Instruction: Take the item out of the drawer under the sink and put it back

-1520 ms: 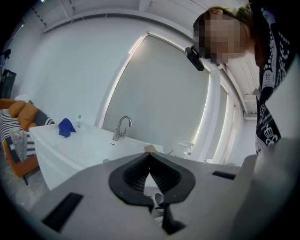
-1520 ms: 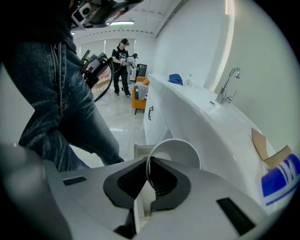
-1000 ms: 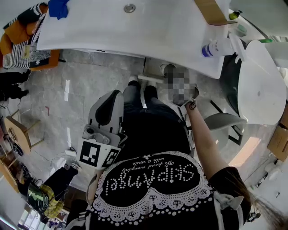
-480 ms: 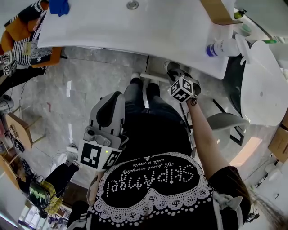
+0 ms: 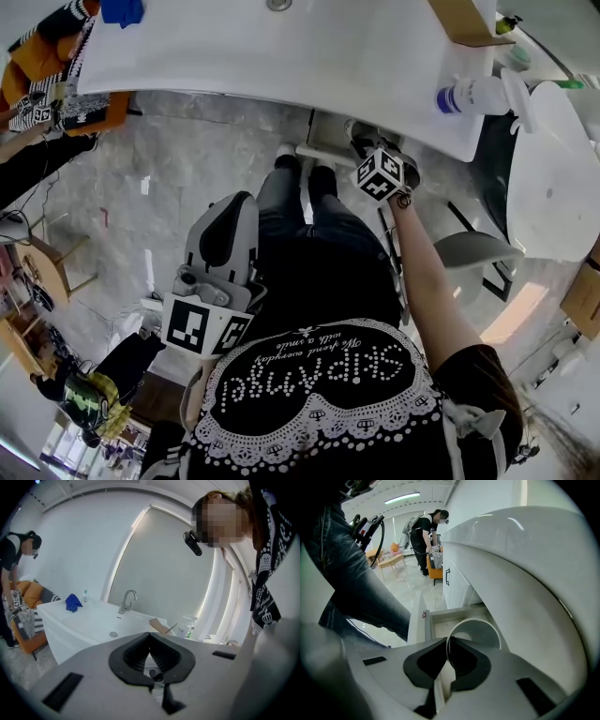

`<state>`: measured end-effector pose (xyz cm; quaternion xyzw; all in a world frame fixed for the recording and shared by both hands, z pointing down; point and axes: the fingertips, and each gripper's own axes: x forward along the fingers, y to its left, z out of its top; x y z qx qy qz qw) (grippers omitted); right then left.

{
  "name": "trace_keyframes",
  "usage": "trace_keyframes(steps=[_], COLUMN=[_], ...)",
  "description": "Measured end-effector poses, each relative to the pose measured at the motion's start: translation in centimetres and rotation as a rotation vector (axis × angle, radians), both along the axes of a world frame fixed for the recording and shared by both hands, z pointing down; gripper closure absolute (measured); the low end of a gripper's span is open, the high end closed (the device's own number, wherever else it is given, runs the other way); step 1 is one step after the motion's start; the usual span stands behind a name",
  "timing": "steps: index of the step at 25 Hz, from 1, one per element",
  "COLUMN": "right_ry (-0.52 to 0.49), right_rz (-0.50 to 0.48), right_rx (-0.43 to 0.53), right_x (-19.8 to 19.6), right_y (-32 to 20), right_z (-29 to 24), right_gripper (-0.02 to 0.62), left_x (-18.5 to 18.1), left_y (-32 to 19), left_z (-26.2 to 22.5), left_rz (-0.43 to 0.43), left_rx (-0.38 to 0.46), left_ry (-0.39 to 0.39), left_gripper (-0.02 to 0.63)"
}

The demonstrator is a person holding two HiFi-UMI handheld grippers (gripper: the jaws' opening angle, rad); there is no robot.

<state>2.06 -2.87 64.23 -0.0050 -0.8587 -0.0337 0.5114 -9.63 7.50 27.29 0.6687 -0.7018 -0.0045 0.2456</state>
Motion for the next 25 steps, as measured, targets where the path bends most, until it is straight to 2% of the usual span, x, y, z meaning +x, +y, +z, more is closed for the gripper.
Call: trace_keyframes(steps=[19, 25], right_ry=[0.059, 0.083], right_rz=[0.013, 0.001], right_rx=[-0.028, -0.019], right_x=[0.1, -0.2], right_y=[-0.7, -1.3], right_z=[2.7, 3.4], right_gripper=[0.569, 0.569], left_x=[-0.7, -0.5], left_y=[0.6, 0.4], left_z=[1.1, 1.3], left_rz=[-0.049, -0.032], left_rx=[-0.05, -0.067], left_ry=[0.015, 0.014], left_gripper=[0.603, 0.603])
